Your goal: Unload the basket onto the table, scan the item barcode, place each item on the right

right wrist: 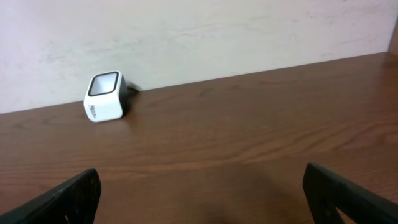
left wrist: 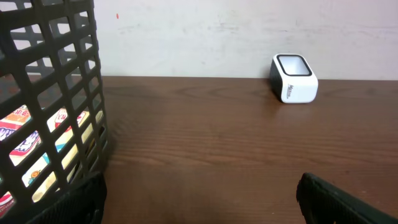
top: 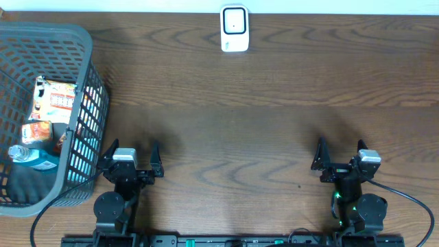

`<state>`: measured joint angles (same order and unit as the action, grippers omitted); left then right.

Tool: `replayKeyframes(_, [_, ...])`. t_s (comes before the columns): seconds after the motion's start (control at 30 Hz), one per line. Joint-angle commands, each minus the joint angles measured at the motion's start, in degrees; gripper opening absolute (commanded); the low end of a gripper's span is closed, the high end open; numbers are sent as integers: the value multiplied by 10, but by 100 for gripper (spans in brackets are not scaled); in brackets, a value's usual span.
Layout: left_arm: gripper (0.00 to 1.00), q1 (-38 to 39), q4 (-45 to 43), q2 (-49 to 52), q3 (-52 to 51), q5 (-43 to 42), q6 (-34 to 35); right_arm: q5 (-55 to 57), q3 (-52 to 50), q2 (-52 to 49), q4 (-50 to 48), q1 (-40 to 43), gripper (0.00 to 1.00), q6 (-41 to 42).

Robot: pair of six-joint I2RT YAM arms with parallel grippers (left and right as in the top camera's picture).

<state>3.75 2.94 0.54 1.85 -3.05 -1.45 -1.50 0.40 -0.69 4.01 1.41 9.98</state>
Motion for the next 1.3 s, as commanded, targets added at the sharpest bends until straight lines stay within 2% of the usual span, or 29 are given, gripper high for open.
replayKeyframes(0.0, [98, -1, 8, -2, -16, 6, 4, 3, -1, 1, 2, -10, 99, -6])
replayKeyframes(0.2, [98, -1, 8, -2, -16, 5, 5, 3, -1, 1, 2, -10, 99, -7])
replayKeyframes(0.4, [98, -1, -12, -2, -12, -65, 7, 3, -1, 1, 2, -10, 99, -7])
replayKeyframes(0.73, [98, -1, 9, 14, 94, -85, 34, 3, -1, 1, 2, -10, 99, -6])
replayKeyframes(0.8, [98, -1, 11, 34, 127, -90, 57, 3, -1, 1, 2, -10, 99, -7])
replayKeyframes(0.97, [98, -1, 12, 115, 215, -165, 66, 3, -1, 1, 2, -10, 99, -6])
replayKeyframes(1.1, [98, -1, 31, 188, 280, -186, 80, 3, -1, 1, 2, -10, 99, -7])
replayKeyframes(1.27, [98, -1, 136, 288, 401, -186, 83, 3, -1, 1, 2, -10, 99, -7])
